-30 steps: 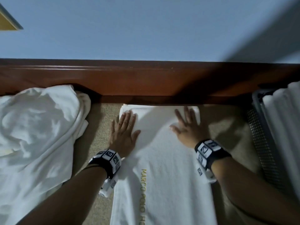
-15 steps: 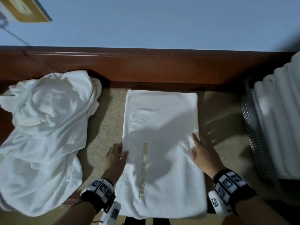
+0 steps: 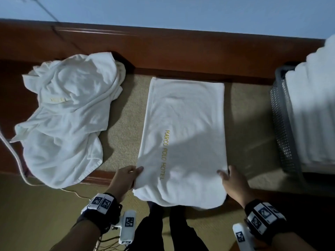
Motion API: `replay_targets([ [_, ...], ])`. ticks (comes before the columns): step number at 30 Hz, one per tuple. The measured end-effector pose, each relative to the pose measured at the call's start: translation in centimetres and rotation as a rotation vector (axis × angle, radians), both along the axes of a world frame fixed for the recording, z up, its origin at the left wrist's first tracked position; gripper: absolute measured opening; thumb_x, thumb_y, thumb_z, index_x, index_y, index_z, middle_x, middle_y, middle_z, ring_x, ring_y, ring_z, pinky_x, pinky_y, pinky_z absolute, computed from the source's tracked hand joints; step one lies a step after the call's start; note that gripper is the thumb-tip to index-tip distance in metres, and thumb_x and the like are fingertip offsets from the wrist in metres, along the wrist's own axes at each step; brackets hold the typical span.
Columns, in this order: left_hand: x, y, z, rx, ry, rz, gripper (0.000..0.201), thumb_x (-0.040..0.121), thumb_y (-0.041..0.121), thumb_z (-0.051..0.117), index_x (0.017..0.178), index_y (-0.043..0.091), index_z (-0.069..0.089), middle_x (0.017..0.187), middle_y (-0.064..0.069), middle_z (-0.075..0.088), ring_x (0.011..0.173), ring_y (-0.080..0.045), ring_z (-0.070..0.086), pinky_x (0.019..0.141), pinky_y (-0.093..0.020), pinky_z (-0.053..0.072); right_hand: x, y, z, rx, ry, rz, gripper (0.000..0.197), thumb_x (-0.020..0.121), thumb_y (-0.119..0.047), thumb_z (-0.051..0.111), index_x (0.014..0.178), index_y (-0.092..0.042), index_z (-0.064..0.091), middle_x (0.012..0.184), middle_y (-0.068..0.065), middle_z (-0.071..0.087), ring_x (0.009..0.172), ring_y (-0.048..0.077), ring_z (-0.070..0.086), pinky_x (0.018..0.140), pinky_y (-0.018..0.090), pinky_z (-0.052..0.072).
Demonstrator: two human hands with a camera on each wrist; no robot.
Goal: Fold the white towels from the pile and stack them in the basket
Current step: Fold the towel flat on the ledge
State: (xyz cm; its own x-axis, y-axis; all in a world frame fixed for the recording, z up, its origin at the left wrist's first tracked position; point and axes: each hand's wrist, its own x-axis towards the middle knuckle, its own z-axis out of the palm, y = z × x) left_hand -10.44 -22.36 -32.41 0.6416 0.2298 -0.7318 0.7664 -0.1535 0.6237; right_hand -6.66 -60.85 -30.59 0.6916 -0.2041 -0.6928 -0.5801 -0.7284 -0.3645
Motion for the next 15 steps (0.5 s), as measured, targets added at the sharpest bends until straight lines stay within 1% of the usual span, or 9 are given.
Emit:
replay_targets([
  [1, -0.5, 0.4, -0.2, 0.045, 0.0, -0.038, 0.033, 0.091, 0.042, 0.075, 0.08, 0.011, 0.075, 0.077, -0.014, 0.073, 0.072, -0.03, 0.067, 0.069, -0.04, 0.053, -0.5, -0.1, 0.1, 0.001, -0.026, -0.027, 0.046, 0.107, -0.038, 0.052, 0.139, -0.005, 0.051, 0.124, 0.015, 0.064, 0.113, 0.031, 0.062, 0.09, 0.036, 0.048],
  [3, -1.5, 1.0, -0.3, 0.244, 0.002, -0.235, 0.04, 0.09, 0.048, 0.074, 0.065, 0.018, 0.067, 0.062, 0.001, 0.064, 0.063, -0.019, 0.059, 0.062, -0.03, 0.044, -1.5, -0.2, -0.1, -0.019, -0.088, -0.067, 0.04, 0.107, -0.037, 0.051, 0.13, -0.005, 0.054, 0.102, 0.007, 0.063, 0.093, 0.024, 0.062, 0.08, 0.036, 0.047],
  [5, -2.7, 1.2, -0.4, 0.4, -0.014, -0.349, 0.041, 0.092, 0.048, 0.072, 0.062, 0.022, 0.064, 0.06, 0.006, 0.062, 0.06, -0.013, 0.056, 0.057, -0.029, 0.037, -2.7, 0.0, -0.2, -0.027, -0.146, -0.1, 0.034, 0.105, -0.034, 0.057, 0.124, -0.007, 0.055, 0.09, 0.0, 0.059, 0.083, 0.02, 0.06, 0.071, 0.033, 0.044],
  [6, -3.3, 1.3, -0.4, 0.409, -0.03, -0.355, 0.038, 0.092, 0.049, 0.072, 0.064, 0.023, 0.068, 0.061, 0.006, 0.064, 0.061, -0.013, 0.058, 0.058, -0.029, 0.037, -3.6, 0.1, -0.3, -0.021, -0.184, -0.118, 0.032, 0.103, -0.031, 0.061, 0.122, -0.007, 0.054, 0.09, 0.0, 0.06, 0.084, 0.022, 0.063, 0.07, 0.033, 0.046],
  [9, -5.3, 1.7, -1.0, 0.367, -0.046, -0.293, 0.024, 0.091, 0.048, 0.074, 0.074, 0.033, 0.078, 0.068, 0.009, 0.072, 0.071, -0.015, 0.067, 0.064, -0.031, 0.043, -6.6, 0.5, -0.8, 0.0, -0.296, -0.189, 0.026, 0.096, -0.024, 0.072, 0.111, -0.012, 0.054, 0.1, 0.005, 0.064, 0.091, 0.026, 0.066, 0.076, 0.037, 0.053],
  [11, -6.7, 1.8, -2.0, 0.259, -0.028, -0.272, 0.022, 0.092, 0.045, 0.075, 0.072, 0.038, 0.079, 0.07, 0.009, 0.074, 0.073, -0.017, 0.068, 0.068, -0.033, 0.044, -8.7, 1.0, -1.3, -0.009, -0.326, -0.225, 0.023, 0.095, -0.023, 0.073, 0.105, -0.016, 0.054, 0.101, 0.006, 0.062, 0.09, 0.025, 0.064, 0.075, 0.037, 0.052],
  [12, -7.3, 1.7, -2.3, 0.188, -0.039, -0.256, 0.02, 0.091, 0.043, 0.076, 0.072, 0.039, 0.08, 0.076, 0.01, 0.076, 0.077, -0.016, 0.069, 0.072, -0.035, 0.046, -9.7, 1.3, -1.7, -0.01, -0.334, -0.244, 0.022, 0.095, -0.024, 0.072, 0.104, -0.016, 0.054, 0.099, 0.005, 0.061, 0.089, 0.024, 0.064, 0.074, 0.037, 0.052],
  [13, -7.9, 1.5, -2.3, 0.131, -0.054, -0.242, 0.015, 0.088, 0.045, 0.077, 0.075, 0.039, 0.081, 0.086, 0.012, 0.078, 0.086, -0.015, 0.071, 0.079, -0.036, 0.049, -10.4, 1.7, -1.8, 0.004, -0.338, -0.284, 0.022, 0.095, -0.024, 0.072, 0.106, -0.017, 0.054, 0.097, 0.003, 0.062, 0.087, 0.022, 0.064, 0.072, 0.036, 0.052],
  [15, -8.8, 0.8, -2.3, 0.036, -0.095, -0.22, 0.013, 0.083, 0.053, 0.075, 0.088, 0.043, 0.081, 0.101, 0.018, 0.078, 0.102, -0.009, 0.07, 0.092, -0.037, 0.051, -11.6, 2.4, -2.1, 0.045, -0.339, -0.4, 0.024, 0.096, -0.023, 0.072, 0.11, -0.014, 0.055, 0.092, -0.001, 0.064, 0.08, 0.013, 0.062, 0.064, 0.026, 0.047],
])
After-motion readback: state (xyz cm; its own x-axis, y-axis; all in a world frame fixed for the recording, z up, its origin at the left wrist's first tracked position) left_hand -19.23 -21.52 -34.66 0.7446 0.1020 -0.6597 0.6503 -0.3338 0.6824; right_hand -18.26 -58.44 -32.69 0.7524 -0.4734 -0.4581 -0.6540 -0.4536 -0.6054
